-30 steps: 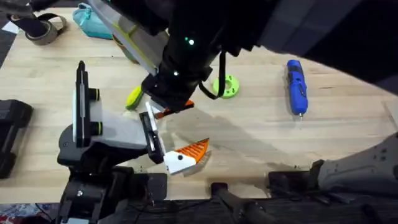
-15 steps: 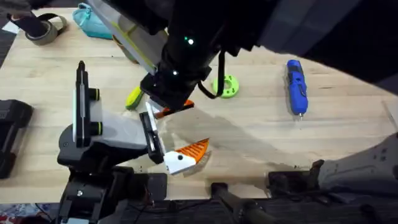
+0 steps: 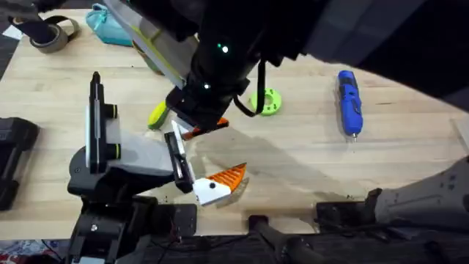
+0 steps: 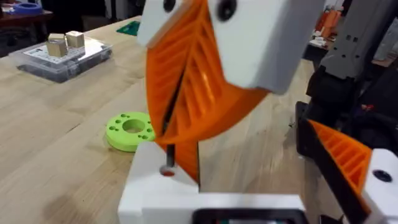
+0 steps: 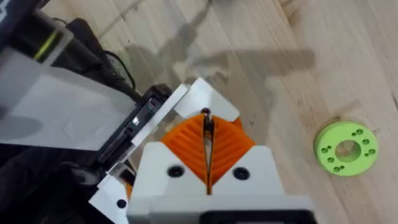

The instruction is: Pick up the gripper from the table and insert it into the empty holder that is missing its gripper. Then pick up a screw, insert it into the mounting hole, and use the screwdriver to tighten it. Finally, clean up the table by picking up the vegetable and placing it into the bucket.

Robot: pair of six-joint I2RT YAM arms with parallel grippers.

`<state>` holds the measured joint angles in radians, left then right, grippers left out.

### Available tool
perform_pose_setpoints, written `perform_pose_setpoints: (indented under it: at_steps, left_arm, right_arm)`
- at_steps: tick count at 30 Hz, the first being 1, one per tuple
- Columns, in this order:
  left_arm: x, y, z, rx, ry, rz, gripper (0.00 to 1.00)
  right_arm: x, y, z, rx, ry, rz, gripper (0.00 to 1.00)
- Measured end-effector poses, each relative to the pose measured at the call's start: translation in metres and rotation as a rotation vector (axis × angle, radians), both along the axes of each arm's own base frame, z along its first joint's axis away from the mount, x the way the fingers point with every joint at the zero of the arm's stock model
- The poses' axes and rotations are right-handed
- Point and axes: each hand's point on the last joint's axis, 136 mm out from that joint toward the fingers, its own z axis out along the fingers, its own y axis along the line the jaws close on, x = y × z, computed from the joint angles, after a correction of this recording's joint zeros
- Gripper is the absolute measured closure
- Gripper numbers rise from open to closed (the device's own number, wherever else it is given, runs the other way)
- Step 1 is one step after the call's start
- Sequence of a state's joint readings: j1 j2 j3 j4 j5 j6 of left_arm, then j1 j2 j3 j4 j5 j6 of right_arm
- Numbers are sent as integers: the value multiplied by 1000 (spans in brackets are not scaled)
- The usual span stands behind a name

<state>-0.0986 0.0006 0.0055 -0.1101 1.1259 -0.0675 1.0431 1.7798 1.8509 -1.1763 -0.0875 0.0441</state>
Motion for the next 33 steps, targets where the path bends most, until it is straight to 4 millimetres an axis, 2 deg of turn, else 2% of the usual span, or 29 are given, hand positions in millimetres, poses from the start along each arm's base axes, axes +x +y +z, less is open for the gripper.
perform_pose_setpoints:
  at_steps: [33]
  left_arm:
    - [0, 0, 0, 0, 0, 0, 13]
  right_arm:
    - [-2, 0, 0, -5, -5, 20, 995]
